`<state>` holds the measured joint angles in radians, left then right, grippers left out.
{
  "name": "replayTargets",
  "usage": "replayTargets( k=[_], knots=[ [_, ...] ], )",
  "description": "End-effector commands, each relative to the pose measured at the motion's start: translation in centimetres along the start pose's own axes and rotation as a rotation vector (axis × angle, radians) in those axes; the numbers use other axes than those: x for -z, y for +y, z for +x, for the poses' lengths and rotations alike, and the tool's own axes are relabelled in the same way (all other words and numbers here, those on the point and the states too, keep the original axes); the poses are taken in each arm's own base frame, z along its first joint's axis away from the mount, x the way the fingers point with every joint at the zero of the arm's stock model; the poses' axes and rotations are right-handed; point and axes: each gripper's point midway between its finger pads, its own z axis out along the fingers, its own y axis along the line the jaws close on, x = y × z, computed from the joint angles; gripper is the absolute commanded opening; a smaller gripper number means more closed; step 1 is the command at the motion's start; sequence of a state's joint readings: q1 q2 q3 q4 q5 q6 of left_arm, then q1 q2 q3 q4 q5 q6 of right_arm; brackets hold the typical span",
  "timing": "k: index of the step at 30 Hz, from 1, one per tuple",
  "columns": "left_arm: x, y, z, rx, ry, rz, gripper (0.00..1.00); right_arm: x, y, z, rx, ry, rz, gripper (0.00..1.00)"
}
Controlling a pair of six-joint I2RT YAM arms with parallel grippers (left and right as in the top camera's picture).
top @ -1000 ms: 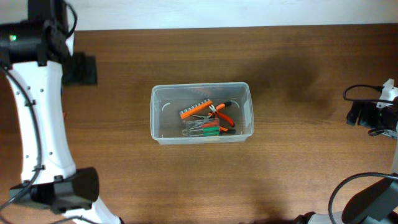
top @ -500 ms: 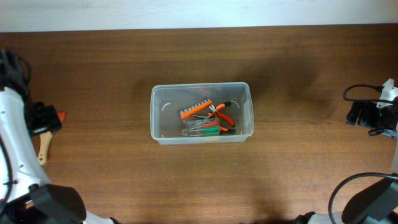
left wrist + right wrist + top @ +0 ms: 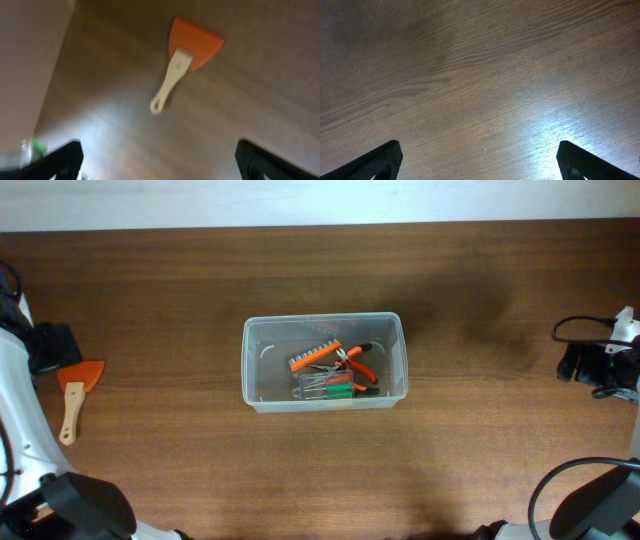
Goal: Pack container
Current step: 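Move the left gripper over the orange scraper's wooden handle, then lower the left gripper and grasp the scraper by its wooden handle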
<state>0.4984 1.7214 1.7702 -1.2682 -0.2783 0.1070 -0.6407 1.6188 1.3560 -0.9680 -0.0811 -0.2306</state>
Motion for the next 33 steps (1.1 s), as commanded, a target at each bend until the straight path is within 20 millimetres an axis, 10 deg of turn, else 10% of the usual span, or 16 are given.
replayTargets(
  k=[1,16,33],
  knots=[
    [-1.6,-0.5,0.6,-0.145,0.001,0.042,0.99,0.2,0.1,-0.1,-0.012,-0.009,-0.007,0.99],
    [-8.8,-1.3,7.4,-0.409,0.133,0.292,0.99,0.2,0.1,-0.1,-0.012,-0.009,-0.007,0.99],
    [-11.1,0.4,4.1,-0.18,0.04,0.224,0.99,0.2,0.1,-0.1,-0.012,-0.008,-0.007,0.99]
  ],
)
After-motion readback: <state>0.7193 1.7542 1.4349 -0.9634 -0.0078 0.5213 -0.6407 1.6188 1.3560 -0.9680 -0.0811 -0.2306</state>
